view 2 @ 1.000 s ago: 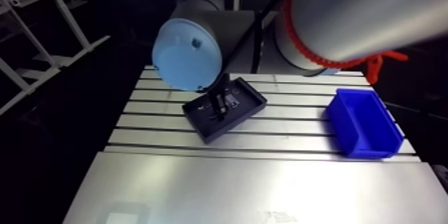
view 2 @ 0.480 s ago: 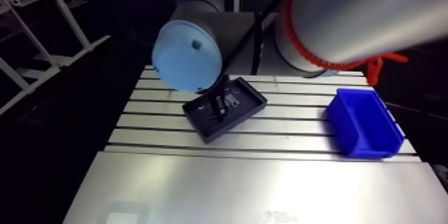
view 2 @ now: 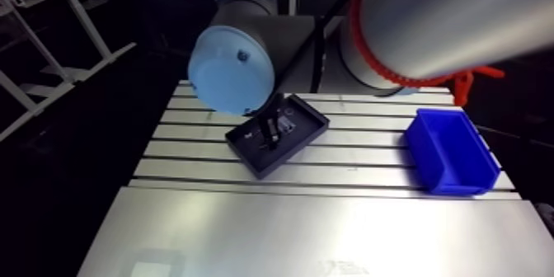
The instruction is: Pick up the M10 bolt from the tray and put it into the blue bin.
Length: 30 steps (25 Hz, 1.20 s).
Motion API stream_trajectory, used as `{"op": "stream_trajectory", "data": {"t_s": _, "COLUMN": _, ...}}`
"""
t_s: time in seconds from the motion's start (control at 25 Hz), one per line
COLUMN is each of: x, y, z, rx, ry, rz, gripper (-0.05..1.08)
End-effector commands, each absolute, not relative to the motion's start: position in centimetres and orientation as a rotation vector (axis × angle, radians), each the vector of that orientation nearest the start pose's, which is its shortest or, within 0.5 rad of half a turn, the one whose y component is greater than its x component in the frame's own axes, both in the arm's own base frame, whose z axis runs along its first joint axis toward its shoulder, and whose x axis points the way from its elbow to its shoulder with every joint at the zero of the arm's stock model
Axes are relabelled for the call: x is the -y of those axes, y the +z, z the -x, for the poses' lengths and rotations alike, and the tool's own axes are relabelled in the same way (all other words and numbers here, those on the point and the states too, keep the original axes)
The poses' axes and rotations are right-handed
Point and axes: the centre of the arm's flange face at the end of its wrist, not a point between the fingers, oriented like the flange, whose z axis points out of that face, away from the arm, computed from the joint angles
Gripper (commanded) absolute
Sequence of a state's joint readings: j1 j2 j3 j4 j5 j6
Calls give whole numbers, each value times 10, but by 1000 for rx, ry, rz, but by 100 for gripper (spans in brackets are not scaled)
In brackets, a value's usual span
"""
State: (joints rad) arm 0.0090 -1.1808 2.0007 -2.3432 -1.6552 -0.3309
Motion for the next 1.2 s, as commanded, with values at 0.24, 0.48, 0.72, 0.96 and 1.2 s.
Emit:
{"op": "stream_trajectory", "data": {"t_s": 0.24, "x": 129, "y": 165, "z": 523, "rx": -2575, "ry": 156, "rz": -1817, "gripper": 77}}
{"op": "stream_trajectory", "data": {"t_s": 0.48, "x": 129, "y": 166, "z": 523, "rx": -2575, "ry": 155, "rz": -1818, "gripper": 84}}
{"op": "stream_trajectory", "data": {"t_s": 0.72, "x": 128, "y": 172, "z": 526, "rx": -2590, "ry": 141, "rz": -1830, "gripper": 89}}
{"op": "stream_trajectory", "data": {"t_s": 0.96, "x": 128, "y": 185, "z": 526, "rx": -2605, "ry": 120, "rz": -1839, "gripper": 95}}
{"op": "stream_trajectory", "data": {"t_s": 1.2, "x": 129, "y": 219, "z": 529, "rx": -2646, "ry": 78, "rz": -1839, "gripper": 101}}
